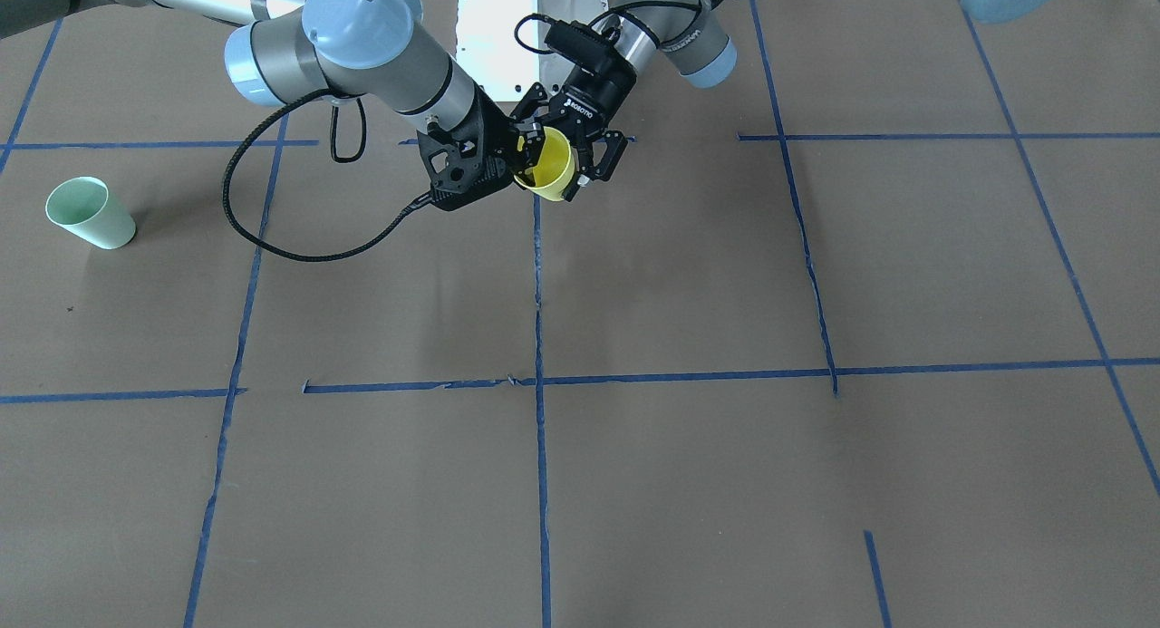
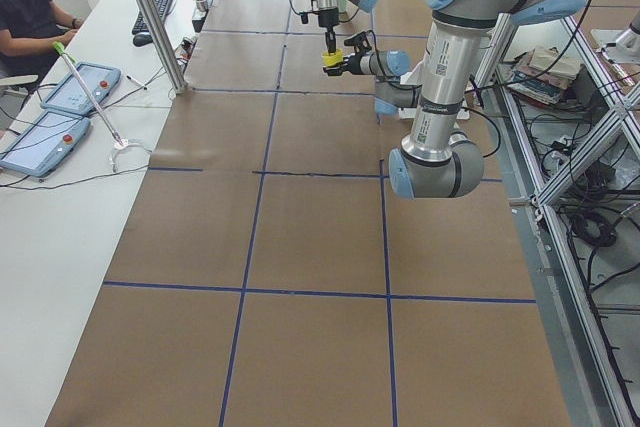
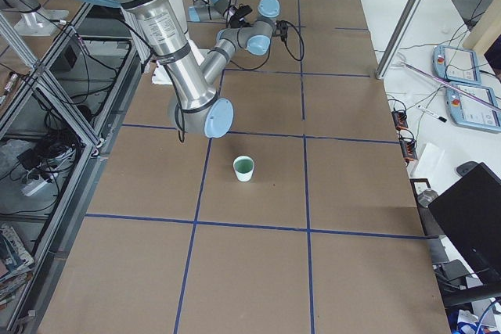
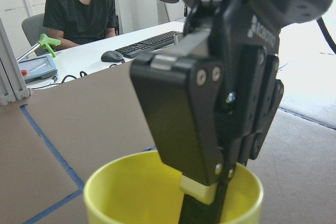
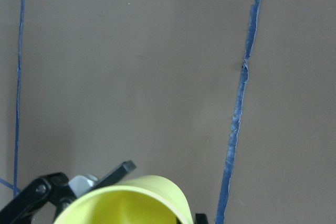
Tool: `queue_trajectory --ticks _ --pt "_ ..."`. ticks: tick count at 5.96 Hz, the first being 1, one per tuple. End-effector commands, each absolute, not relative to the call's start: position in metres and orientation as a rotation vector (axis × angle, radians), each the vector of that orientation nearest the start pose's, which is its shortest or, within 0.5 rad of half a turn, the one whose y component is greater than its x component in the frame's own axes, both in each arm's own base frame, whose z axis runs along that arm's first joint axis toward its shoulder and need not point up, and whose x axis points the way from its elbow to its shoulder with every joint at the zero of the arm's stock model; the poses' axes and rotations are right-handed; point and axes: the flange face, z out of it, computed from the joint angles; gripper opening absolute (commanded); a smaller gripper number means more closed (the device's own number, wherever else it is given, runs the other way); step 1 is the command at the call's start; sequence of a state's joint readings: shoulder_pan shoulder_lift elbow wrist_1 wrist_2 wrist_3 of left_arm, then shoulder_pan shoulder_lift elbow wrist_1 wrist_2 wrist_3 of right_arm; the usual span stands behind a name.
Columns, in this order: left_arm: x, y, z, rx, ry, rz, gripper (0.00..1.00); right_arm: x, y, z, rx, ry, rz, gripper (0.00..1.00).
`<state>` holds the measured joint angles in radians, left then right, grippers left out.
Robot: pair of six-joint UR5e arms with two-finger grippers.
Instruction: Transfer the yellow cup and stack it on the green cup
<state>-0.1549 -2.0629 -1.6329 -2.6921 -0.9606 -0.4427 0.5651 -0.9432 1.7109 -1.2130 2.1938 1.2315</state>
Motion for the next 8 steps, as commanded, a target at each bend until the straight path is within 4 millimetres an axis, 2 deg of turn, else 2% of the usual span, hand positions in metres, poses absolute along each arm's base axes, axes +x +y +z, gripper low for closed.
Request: queue_trajectory --ticks 1,2,5,6,7,8 --pt "0.568 -0.281 0.222 1.321 1.011 0.227 1.0 -0.51 -0.41 0.182 -0.032 -1.202 -0.097 0.0" --pt "0.568 -0.281 0.222 1.321 1.011 0.227 1.0 -0.513 -0.41 0.19 -0.011 -1.182 -0.065 0.0" --pt "0.565 -0.281 0.217 1.324 1.022 0.214 1.0 -0.513 -0.417 0.24 0.066 -1.077 0.046 0.0" --pt "0.565 -0.282 0.203 1.326 1.049 0.188 1.0 -0.501 -0.428 0.266 0.099 -1.03 0.095 0.0" --pt "0.568 -0.282 0.186 1.314 1.094 0.146 1.0 -0.465 -0.451 0.288 0.122 -1.0 0.159 0.0" --pt "0.568 -0.282 0.183 1.286 1.13 0.108 1.0 -0.422 -0.463 0.311 0.134 -0.976 0.216 0.0"
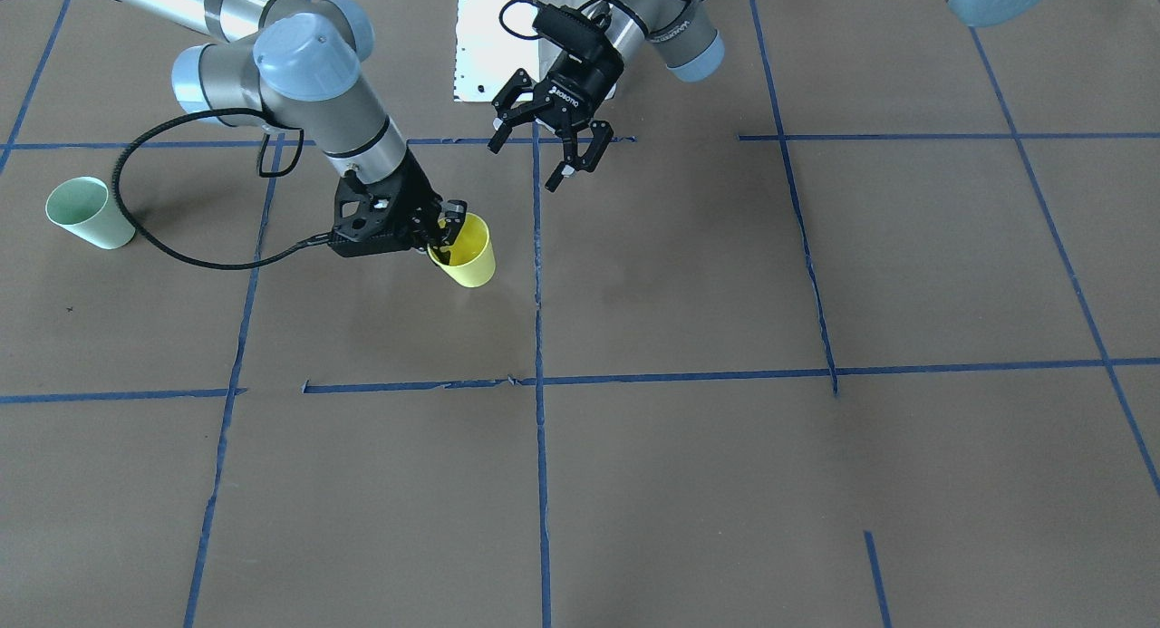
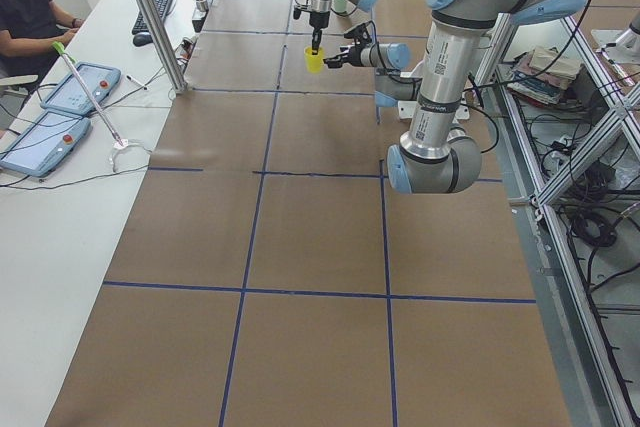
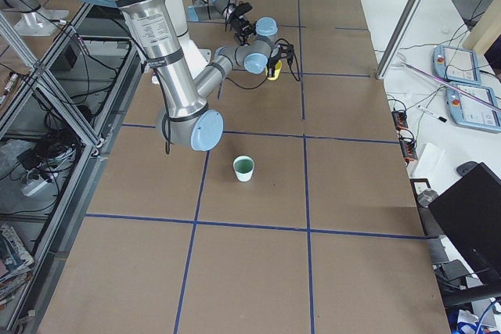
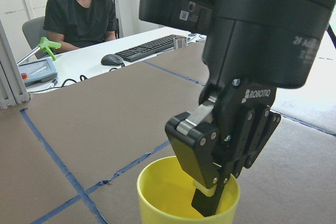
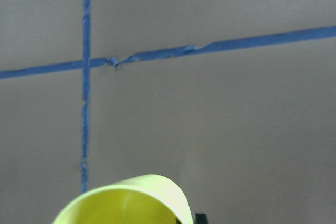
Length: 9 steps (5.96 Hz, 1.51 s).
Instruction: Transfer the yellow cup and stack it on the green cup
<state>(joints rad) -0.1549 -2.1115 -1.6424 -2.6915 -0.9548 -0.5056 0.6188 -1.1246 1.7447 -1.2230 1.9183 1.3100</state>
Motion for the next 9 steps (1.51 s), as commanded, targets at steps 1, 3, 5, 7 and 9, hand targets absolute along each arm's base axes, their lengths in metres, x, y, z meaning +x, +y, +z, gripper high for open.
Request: queue_trajectory --ticks 1,3,5,7,9 --pt "0.567 -0.281 0.173 1.248 1.183 0.055 1.0 -0.373 -0.466 0.331 0.149 -0.959 0.27 0.0" --pt "0.578 -0.288 0.181 1.127 1.153 -0.002 1.0 -0.276 -0.453 0.378 0.157 -0.905 0.362 0.0" --pt "0.579 -0.323 0.193 0.922 1.175 -0.056 1.0 -0.185 -0.416 0.445 0.127 -0.829 0.292 0.0" --pt "0.562 -0.364 0.203 0.662 1.261 -0.093 1.0 -0.108 -0.378 0.499 0.024 -0.844 0.22 0.0" --pt "0.567 -0.366 0.211 0.652 1.244 -0.095 1.0 -0.099 -0.363 0.532 -0.005 -0.795 0.191 0.0"
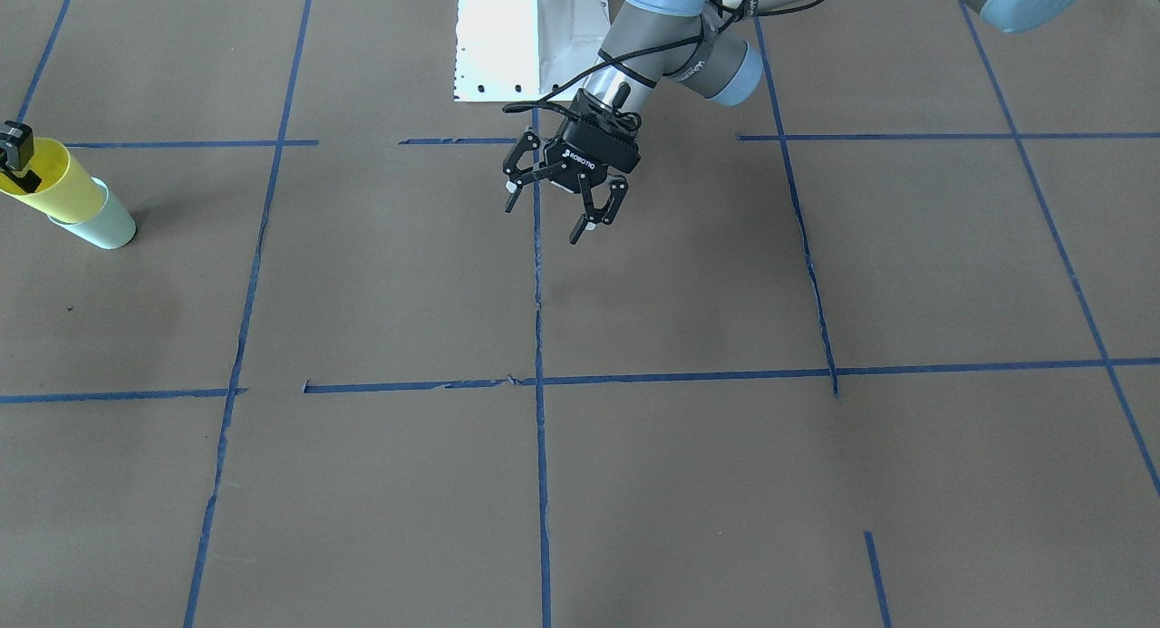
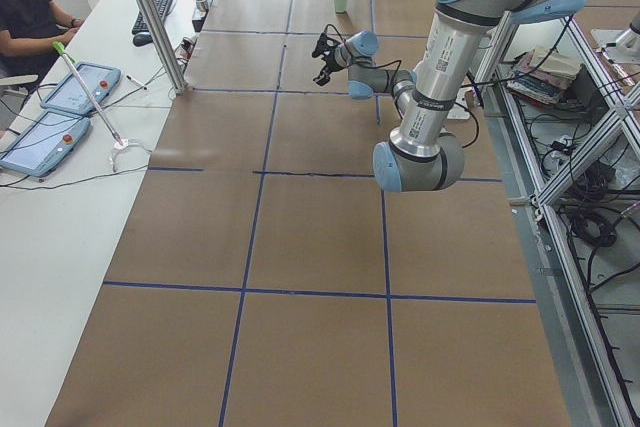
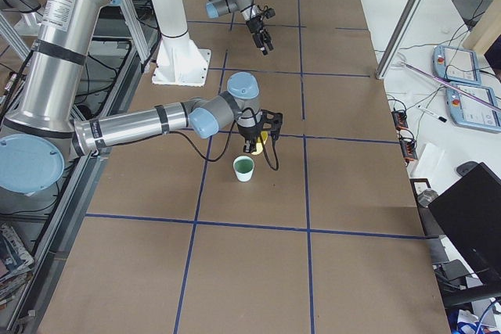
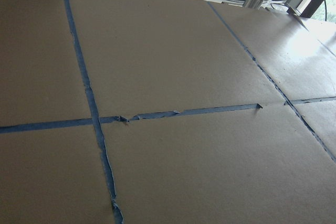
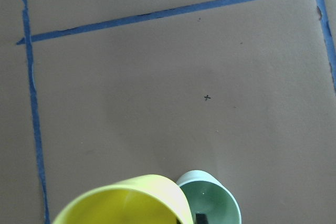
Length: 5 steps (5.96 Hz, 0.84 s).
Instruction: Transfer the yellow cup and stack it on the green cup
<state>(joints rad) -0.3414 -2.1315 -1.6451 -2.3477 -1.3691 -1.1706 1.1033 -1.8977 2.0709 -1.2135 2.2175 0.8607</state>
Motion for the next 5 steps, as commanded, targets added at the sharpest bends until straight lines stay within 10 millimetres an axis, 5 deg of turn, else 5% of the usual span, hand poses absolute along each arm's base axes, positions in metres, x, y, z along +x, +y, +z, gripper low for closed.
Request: queue_trajectory --ticks 1,5 --pt "0.5666 -0.3655 0.2112 0.652 1.244 -0.095 1.0 -0.0988 -0.3608 0.5405 -0.022 -0.785 0.195 0.01" --pt "0.5665 -0.3653 0.212 0.65 1.245 -0.095 1.0 -0.1019 -0.3602 0.5444 -0.037 -0.788 0.185 0.07"
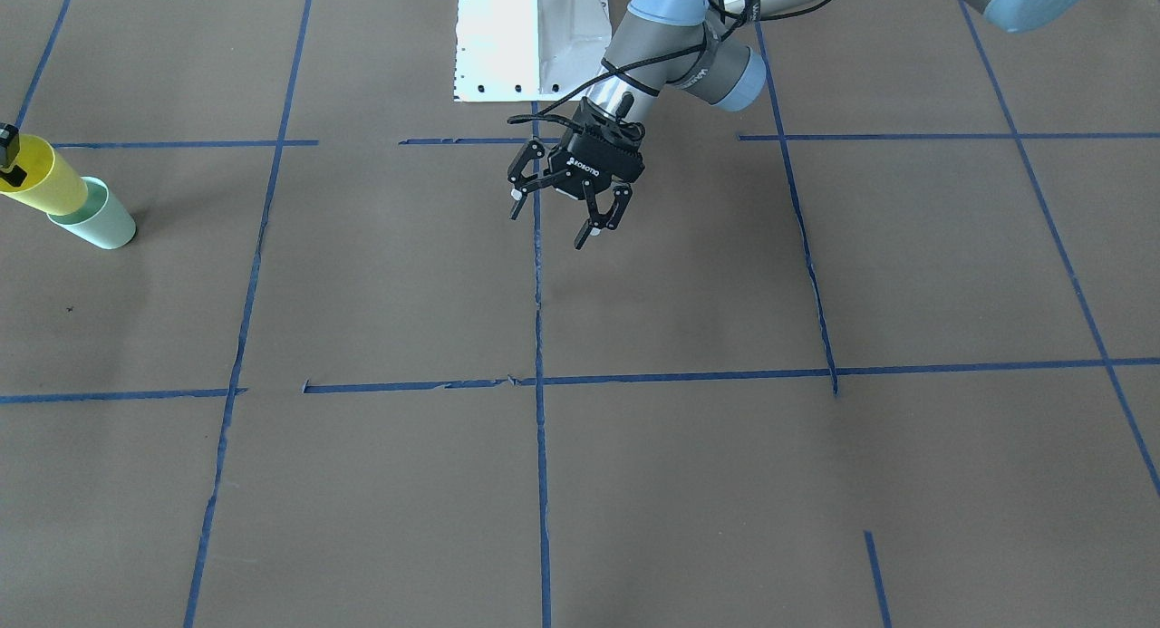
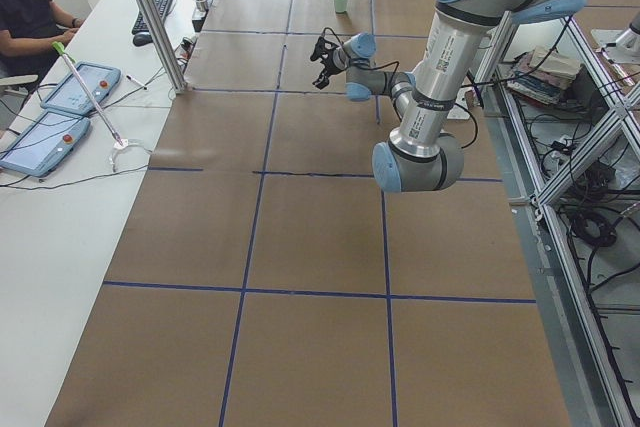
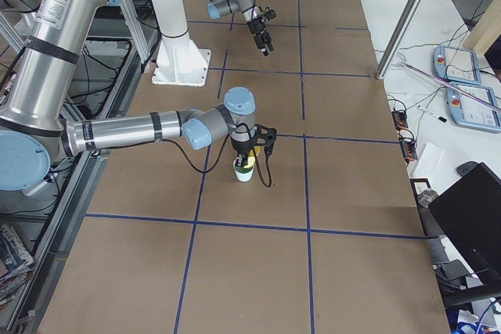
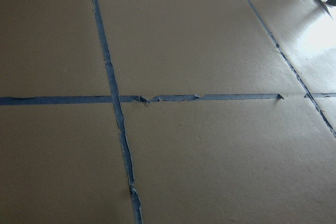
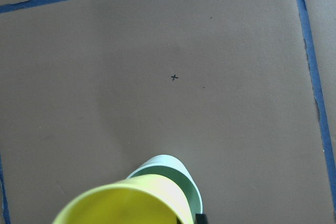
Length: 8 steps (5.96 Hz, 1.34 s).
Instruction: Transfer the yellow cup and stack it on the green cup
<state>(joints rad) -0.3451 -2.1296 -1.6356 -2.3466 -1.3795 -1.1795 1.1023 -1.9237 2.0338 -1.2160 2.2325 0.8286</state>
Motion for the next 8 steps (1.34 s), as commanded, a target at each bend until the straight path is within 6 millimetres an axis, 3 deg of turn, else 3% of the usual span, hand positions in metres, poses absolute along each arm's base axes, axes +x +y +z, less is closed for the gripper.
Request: queue_trajectory --ticks 1,2,4,5,6,8 --pt "0.567 -0.366 0.213 0.65 1.243 -0.096 1.0 -0.104 -0.362 0.546 -0.038 -0.787 0.183 0.21" --pt "0.567 -0.366 0.213 0.649 1.244 -0.097 1.0 -0.107 -0.363 0.548 -0.045 -0.788 0.179 0.99" --pt "0.567 -0.366 0.218 0.641 1.236 -0.098 1.0 -0.108 -0.363 0.545 -0.041 -0.794 0.175 1.0" --pt "0.562 -0.38 0.226 0.586 1.192 -0.072 1.0 -0.111 -0.371 0.538 -0.021 -0.803 0.167 1.0" --pt "0.543 -0.415 0.242 0.468 1.105 -0.05 1.0 -0.115 -0.381 0.527 0.003 -0.817 0.16 1.0" --pt "0.469 -0.479 0.311 0.267 1.013 -0.064 0.99 -0.102 -0.413 0.513 0.075 -0.837 0.18 1.0"
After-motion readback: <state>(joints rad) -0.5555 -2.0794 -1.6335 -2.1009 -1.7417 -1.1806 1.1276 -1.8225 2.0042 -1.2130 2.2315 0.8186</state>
